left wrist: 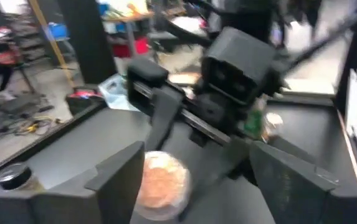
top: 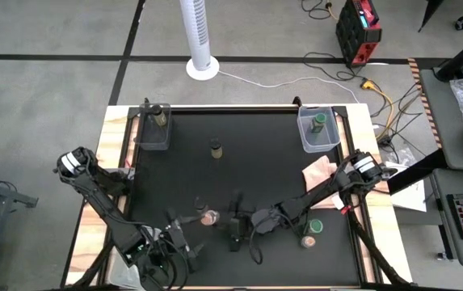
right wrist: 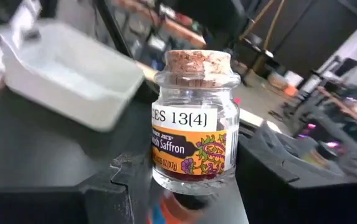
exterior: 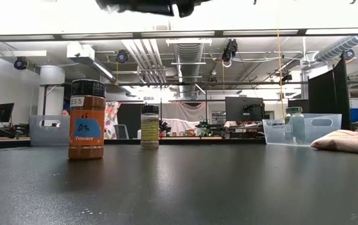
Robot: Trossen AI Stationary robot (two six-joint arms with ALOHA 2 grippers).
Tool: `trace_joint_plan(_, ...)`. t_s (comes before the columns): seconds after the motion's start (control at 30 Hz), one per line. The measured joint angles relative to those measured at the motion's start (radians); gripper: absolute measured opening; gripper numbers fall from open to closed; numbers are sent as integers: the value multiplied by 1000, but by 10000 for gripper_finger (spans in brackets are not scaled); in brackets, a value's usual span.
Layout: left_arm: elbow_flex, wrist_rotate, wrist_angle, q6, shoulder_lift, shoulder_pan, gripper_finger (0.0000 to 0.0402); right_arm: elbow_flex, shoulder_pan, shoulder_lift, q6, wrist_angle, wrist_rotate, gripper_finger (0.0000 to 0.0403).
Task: Sort spices by type
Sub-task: Put the top brown spice bottle into the white bin
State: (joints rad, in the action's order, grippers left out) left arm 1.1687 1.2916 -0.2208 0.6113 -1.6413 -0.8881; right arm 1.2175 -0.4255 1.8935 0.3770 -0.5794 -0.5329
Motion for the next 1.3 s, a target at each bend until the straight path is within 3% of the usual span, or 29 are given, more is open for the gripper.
trace_joint_plan(0.1, 0, -53, -6, -38, 0, 4, 290, 0, -6, 0, 9, 28, -35, 177)
trace_joint_plan(0.4, -5, -4, -112, -18, 0, 16, 296, 0, -18, 0, 6, 44, -43, 177)
trace_joint_plan(0.8, -17, -53, -116, -24, -37, 86, 292, 0, -19, 0, 1, 50, -44, 177)
trace_joint_plan(0.93, -17, -54, -114, -23, -37, 82, 261, 0, -19, 0, 1, 52, -44, 177)
trace_joint_plan(1.1, -17, -55, -112, -7, -36, 80, 159, 0, -19, -1, -1, 52, -44, 177)
trace_joint_plan(1.2, -17, -54, -112, -5, -36, 79, 154, 0, -19, -1, -9, 52, -45, 178)
trace_joint_plan(1.3, -17, -56, -110, 11, -35, 76, 154, 0, -19, -1, -30, 52, -45, 213)
